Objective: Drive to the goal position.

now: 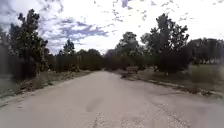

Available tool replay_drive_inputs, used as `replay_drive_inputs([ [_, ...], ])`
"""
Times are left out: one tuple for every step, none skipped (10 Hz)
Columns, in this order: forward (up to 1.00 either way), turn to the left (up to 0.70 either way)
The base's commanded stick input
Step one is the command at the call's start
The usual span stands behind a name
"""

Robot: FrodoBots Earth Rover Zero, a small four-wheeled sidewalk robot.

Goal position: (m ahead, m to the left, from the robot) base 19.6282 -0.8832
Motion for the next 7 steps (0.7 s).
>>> replay_drive_inputs([
  [0.85, 0.00],
  [0.85, 0.00],
  [0.85, 0.00],
  [0.85, 0.00],
  [0.85, 0.00],
  [0.85, 0.00],
  [0.85, 0.00],
])
